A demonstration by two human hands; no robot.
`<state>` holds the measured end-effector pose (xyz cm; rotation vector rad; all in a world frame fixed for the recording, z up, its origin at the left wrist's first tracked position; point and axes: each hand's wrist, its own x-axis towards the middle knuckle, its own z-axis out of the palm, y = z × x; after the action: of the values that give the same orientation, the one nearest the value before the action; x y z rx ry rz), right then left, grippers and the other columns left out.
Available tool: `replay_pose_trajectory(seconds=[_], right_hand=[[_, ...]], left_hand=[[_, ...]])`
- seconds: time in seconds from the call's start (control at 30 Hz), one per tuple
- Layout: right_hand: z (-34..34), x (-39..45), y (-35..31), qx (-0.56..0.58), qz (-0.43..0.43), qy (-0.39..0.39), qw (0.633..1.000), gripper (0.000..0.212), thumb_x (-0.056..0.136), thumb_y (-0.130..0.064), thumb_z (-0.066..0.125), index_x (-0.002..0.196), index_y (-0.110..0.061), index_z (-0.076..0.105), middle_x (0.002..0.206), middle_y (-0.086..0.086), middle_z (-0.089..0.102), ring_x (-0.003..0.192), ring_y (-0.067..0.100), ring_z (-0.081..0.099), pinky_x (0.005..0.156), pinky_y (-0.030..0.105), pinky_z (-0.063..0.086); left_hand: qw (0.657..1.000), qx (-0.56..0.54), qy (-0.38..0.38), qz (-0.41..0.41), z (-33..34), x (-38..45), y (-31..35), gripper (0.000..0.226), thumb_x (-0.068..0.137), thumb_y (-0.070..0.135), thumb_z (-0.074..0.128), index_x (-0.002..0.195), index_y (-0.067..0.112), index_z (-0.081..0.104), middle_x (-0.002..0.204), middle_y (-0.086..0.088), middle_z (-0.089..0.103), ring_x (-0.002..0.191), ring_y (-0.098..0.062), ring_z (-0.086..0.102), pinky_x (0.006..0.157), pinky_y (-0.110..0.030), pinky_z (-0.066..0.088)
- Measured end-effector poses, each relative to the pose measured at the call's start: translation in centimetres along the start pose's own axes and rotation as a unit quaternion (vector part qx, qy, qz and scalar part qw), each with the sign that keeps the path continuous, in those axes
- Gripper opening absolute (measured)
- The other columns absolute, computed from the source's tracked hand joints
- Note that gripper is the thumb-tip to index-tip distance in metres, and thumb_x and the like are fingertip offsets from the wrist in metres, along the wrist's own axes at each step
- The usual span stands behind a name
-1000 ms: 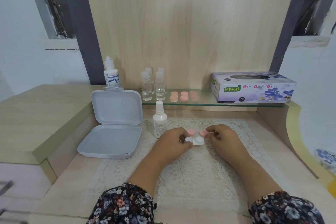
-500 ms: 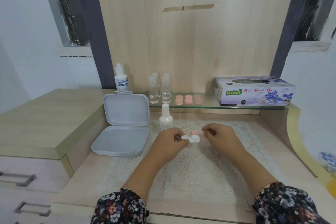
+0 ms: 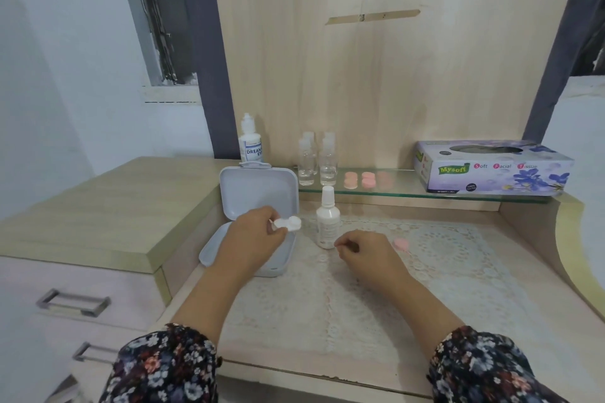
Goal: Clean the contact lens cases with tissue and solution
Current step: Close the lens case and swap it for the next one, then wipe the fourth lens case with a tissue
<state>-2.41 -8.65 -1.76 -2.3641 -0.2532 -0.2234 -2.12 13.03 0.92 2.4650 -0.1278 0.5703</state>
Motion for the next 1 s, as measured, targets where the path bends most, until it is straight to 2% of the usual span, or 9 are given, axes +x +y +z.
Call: replay_pose_trajectory(seconds=[0.07,0.13,0.23,0.4,0.63,0.73,0.8,0.87,1.0], right_hand=[[0.5,0.0,-0.4,-0.005,-0.007,-0.006,1.000,0.024,0.093,-0.016,0.052,0.108,-0.018,0.071,0.093,-0.009,0.067,0.082,0.004,0.059,0.070,0.016,0.042],[0.7,0.0,-0.6,-0.012,-0.010,-0.010,1.000,0.025,0.094,-0.017,0.051,0.109,-0.018,0.071,0.097,-0.006,0.069,0.086,0.007,0.060,0.075,0.018,0.044],[0.8,0.1,-0.7,-0.028,-0.020,-0.020,0.999,0.025,0.094,-0.017,0.051,0.109,-0.018,0.071,0.100,-0.005,0.070,0.088,0.008,0.061,0.079,0.022,0.048],[0.8,0.0,-0.5,-0.030,-0.033,-0.018,0.999,0.025,0.095,-0.017,0.051,0.109,-0.017,0.072,0.101,-0.005,0.071,0.089,0.007,0.062,0.082,0.023,0.050],[0.6,0.0,0.1,-0.025,-0.028,-0.012,0.999,0.025,0.094,-0.017,0.051,0.107,-0.019,0.072,0.098,-0.008,0.071,0.086,0.005,0.061,0.079,0.021,0.049],[0.3,-0.1,0.4,-0.010,-0.020,-0.006,1.000,0.022,0.093,-0.018,0.053,0.104,-0.021,0.072,0.091,-0.010,0.070,0.081,0.004,0.062,0.075,0.021,0.050],[-0.1,-0.2,1.0,0.002,-0.010,0.007,1.000,0.021,0.093,-0.017,0.054,0.104,-0.022,0.072,0.092,-0.014,0.068,0.083,0.002,0.061,0.073,0.015,0.047],[-0.8,-0.2,1.6,0.018,0.009,0.023,1.000,0.021,0.093,-0.016,0.055,0.103,-0.023,0.072,0.092,-0.018,0.064,0.088,0.001,0.059,0.072,0.011,0.041],[-2.4,-0.4,3.2,0.056,0.057,0.050,0.996,0.020,0.092,-0.014,0.056,0.102,-0.021,0.072,0.094,-0.013,0.064,0.093,0.005,0.060,0.081,0.018,0.041]], left_hand=[[0.994,0.095,-0.002,0.048,0.0,0.4,-1.2,0.014,0.090,0.024,0.059,0.101,0.014,0.059,0.088,-0.003,0.062,0.082,-0.024,0.058,0.069,-0.036,0.046],[0.978,0.171,0.011,0.120,0.1,0.6,-2.0,0.013,0.086,0.015,0.064,0.097,0.009,0.060,0.082,-0.009,0.062,0.075,-0.030,0.060,0.058,-0.039,0.046],[0.937,0.274,0.001,0.218,0.5,0.8,-3.2,0.031,0.057,0.002,0.083,0.079,0.010,0.062,0.060,-0.004,0.054,0.051,-0.025,0.053,0.037,-0.031,0.034],[0.911,0.284,0.002,0.299,0.8,0.8,-4.6,0.038,0.055,-0.009,0.076,0.084,0.011,0.064,0.065,-0.003,0.050,0.055,-0.021,0.046,0.041,-0.031,0.032],[0.935,0.207,0.026,0.288,1.2,0.7,-5.4,0.032,0.065,-0.007,0.075,0.089,0.011,0.064,0.068,-0.003,0.055,0.058,-0.023,0.050,0.044,-0.035,0.042],[0.969,0.128,0.036,0.210,1.4,0.5,-5.2,0.017,0.080,0.008,0.074,0.094,0.011,0.065,0.077,-0.001,0.062,0.067,-0.024,0.057,0.055,-0.034,0.045],[0.988,0.063,0.045,0.136,1.6,0.4,-4.6,0.016,0.089,0.020,0.066,0.103,0.012,0.064,0.082,0.003,0.061,0.073,-0.016,0.053,0.064,-0.031,0.043],[0.995,0.001,0.059,0.082,1.8,0.0,-3.4,0.015,0.092,0.026,0.062,0.104,0.016,0.062,0.078,0.011,0.056,0.070,-0.008,0.049,0.065,-0.026,0.038],[0.994,-0.090,0.027,0.064,2.8,-1.5,0.3,0.010,0.091,0.030,0.061,0.098,0.023,0.061,0.075,0.013,0.056,0.070,-0.005,0.051,0.064,-0.026,0.042]])
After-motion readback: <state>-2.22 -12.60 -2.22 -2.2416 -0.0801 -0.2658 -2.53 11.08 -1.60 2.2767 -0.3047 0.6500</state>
